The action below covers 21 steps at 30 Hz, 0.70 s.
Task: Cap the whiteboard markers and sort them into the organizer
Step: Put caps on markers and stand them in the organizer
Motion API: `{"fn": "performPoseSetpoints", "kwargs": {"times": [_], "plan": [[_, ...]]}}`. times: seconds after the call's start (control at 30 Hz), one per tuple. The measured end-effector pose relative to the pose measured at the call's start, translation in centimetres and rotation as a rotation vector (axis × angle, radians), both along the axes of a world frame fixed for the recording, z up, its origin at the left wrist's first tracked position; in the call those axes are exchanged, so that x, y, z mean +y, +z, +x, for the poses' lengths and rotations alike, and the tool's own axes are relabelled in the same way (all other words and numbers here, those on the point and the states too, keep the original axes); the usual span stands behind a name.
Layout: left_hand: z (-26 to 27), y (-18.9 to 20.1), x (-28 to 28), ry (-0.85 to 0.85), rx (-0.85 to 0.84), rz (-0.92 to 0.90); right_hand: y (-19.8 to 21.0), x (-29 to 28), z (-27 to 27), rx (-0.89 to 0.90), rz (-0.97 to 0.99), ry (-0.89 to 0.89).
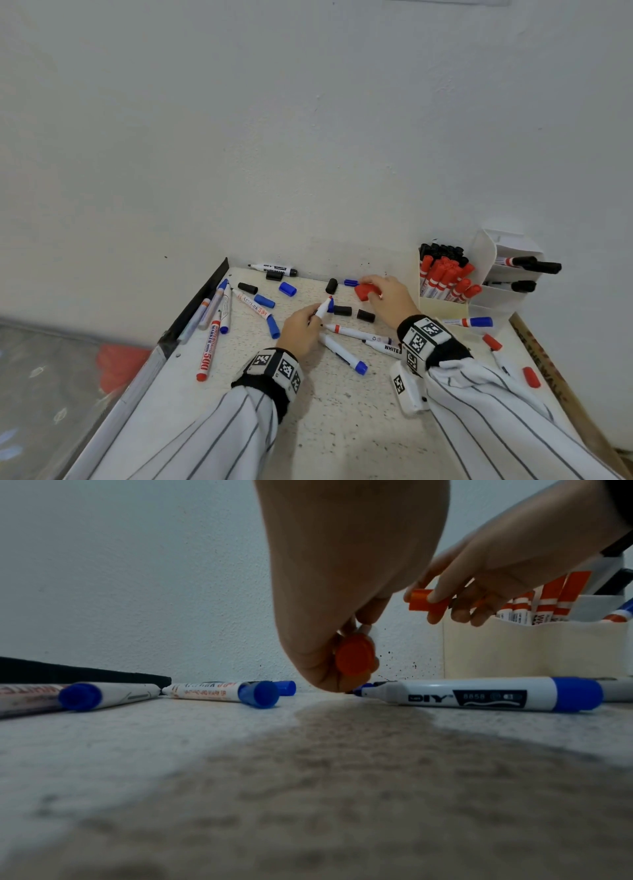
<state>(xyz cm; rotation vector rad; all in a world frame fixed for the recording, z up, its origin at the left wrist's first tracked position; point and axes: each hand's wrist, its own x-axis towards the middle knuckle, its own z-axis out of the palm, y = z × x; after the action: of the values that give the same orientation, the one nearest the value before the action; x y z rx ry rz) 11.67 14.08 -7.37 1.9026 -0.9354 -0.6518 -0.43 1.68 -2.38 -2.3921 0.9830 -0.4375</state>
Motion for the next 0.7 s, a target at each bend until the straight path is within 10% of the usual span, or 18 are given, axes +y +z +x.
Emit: {"fn": "performPoseSetpoints", "kwargs": {"times": [0.7], "plan": [[-4.2, 1.8, 9.1, -0.105, -0.315, 0.031, 0.2, 8.6, -4.2, 0.023, 0.245, 0.17]]}}
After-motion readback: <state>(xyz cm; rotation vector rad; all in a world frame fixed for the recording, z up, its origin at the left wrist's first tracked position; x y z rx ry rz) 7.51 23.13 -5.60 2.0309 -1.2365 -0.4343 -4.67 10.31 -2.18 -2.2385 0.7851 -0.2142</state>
